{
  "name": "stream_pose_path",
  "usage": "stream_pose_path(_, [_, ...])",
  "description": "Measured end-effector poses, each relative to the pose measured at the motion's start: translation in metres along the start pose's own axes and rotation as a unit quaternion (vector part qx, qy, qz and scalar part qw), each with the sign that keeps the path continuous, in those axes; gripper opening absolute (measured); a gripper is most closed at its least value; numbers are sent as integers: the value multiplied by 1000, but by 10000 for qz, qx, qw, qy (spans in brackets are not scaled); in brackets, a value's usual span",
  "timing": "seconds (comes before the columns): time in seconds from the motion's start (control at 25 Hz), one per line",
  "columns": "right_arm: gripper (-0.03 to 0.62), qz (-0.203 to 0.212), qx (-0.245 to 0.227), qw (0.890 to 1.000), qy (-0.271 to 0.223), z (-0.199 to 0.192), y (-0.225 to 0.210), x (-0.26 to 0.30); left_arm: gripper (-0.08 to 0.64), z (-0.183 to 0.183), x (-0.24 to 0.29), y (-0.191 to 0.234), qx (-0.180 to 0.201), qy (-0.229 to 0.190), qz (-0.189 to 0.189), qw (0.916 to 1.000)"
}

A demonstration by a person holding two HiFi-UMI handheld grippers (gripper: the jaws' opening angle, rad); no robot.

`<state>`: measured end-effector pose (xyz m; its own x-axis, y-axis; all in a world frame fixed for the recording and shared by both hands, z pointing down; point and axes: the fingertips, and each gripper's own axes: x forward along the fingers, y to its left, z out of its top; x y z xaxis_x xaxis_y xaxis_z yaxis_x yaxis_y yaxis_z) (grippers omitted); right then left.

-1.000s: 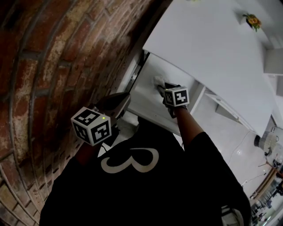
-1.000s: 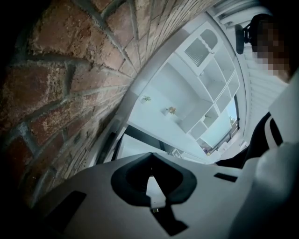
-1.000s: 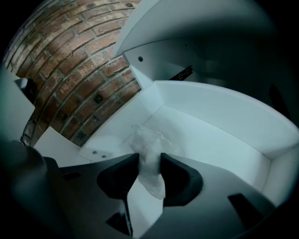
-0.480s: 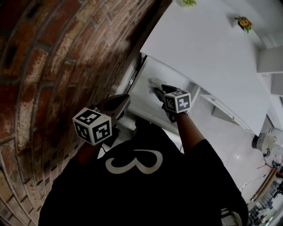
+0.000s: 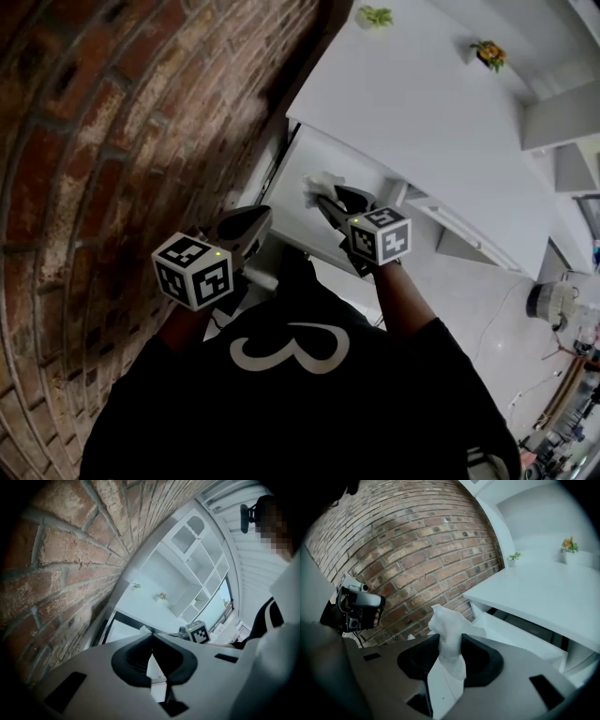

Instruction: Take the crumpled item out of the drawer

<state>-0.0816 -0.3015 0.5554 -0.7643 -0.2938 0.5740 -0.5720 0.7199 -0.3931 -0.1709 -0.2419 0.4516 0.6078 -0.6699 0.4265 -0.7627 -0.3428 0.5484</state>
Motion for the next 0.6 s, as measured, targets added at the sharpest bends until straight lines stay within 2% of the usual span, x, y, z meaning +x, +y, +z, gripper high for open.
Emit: stream_pose_path(0.6, [156, 338, -289, 9940, -998, 29, 84, -100, 3, 12, -42, -71, 492, -376, -242, 9978])
